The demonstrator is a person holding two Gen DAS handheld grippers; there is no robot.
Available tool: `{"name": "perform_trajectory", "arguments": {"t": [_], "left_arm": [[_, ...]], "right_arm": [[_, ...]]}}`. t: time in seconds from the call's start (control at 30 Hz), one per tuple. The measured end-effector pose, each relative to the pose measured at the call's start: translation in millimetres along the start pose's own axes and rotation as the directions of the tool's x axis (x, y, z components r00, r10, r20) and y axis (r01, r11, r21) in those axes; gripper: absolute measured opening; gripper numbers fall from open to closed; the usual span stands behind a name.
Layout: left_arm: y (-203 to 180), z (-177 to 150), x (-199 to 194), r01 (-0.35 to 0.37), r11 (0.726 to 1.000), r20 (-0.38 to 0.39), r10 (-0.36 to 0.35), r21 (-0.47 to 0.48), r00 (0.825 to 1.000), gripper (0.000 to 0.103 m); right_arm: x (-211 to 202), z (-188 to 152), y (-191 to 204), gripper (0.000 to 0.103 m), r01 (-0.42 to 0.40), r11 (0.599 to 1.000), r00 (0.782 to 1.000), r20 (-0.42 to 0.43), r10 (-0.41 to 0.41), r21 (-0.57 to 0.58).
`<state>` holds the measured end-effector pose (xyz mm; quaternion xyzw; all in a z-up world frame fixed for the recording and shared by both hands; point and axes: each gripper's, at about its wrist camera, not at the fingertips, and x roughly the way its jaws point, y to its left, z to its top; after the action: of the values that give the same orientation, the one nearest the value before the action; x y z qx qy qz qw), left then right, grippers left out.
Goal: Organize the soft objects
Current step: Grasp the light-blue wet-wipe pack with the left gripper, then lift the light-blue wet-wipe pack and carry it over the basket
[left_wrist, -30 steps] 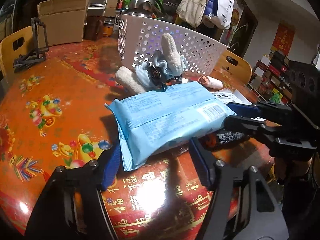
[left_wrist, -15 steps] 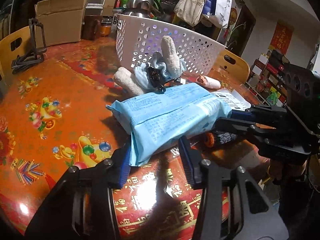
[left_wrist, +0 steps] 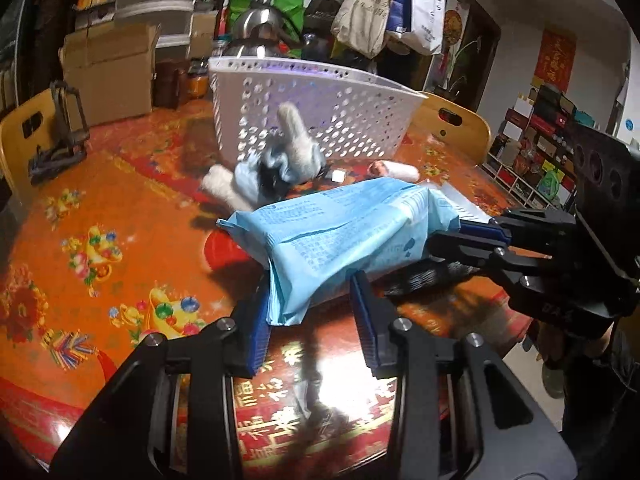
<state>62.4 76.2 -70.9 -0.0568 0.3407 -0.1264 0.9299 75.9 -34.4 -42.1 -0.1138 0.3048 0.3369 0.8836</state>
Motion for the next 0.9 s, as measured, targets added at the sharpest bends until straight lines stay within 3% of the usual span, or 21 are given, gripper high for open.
{"name": "perform_trajectory", "arguments": {"t": [0.67, 0.9], "left_arm": [[-40, 49, -12, 0.012, 0.999, 0.101, -0.017, 0.050, 0.995, 0.032], [-38, 69, 10, 0.033, 0.999, 0.074, -0.036, 0.038, 0.997, 0.031]], "right_arm": [[-42, 11, -33, 0.012, 0.042, 0.999, 0.994, 0.104, -0.045, 0.032], [-37, 23, -50, 0.012, 0.058, 0.998, 0.993, 0.101, -0.061, 0.033]]}}
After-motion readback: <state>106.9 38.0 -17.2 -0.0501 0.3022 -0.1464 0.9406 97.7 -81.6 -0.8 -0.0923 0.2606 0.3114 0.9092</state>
